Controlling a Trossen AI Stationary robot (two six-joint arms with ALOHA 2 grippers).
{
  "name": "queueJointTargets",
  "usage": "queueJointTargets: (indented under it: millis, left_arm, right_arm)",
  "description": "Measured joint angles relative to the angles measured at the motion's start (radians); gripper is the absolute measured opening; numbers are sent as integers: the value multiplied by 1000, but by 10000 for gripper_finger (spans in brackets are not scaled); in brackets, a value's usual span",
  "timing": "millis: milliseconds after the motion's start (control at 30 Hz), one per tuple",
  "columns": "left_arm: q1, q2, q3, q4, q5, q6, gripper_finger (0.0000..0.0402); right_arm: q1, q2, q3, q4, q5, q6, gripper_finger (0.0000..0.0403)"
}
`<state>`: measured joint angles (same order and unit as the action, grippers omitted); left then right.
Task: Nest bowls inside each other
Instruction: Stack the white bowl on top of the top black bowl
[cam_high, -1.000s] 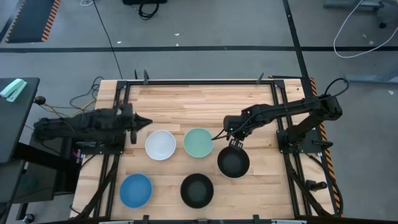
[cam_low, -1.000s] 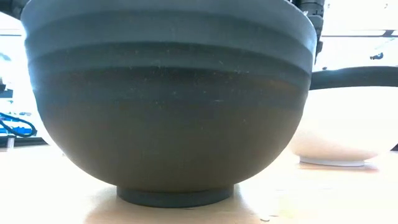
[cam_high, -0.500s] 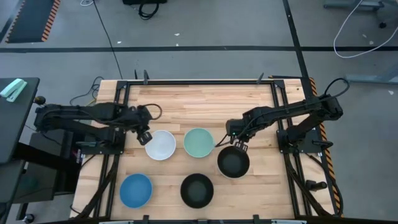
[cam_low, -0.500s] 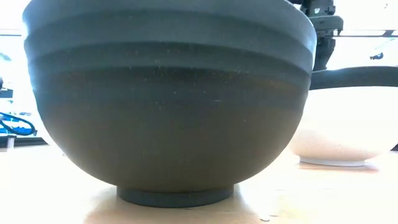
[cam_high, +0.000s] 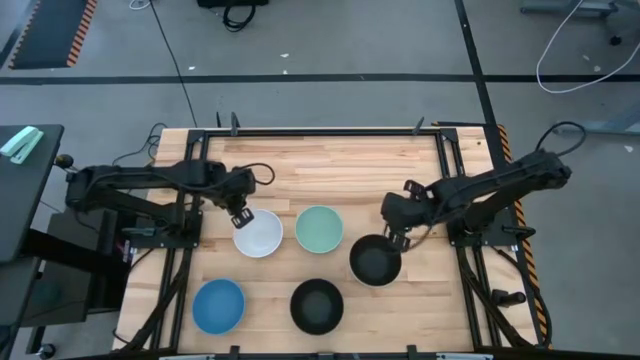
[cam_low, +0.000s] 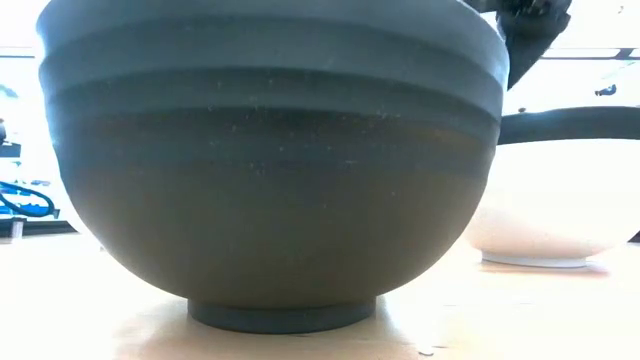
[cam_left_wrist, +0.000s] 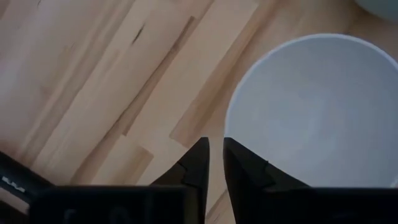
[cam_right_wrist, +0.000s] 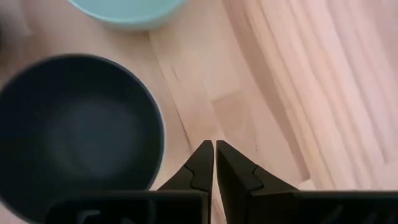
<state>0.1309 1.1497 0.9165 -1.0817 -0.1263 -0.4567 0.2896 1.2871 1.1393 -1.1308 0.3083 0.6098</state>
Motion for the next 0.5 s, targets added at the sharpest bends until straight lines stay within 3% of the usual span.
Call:
queueJointTargets:
  millis: [233, 500]
  left_arm:
    - [35, 41, -17, 63, 43, 56, 77]
    - [86, 64, -23, 87, 43, 88, 91]
  right_arm:
    - [145, -100, 0, 34, 215, 23, 27]
    - [255, -145, -18, 40, 357, 78, 27]
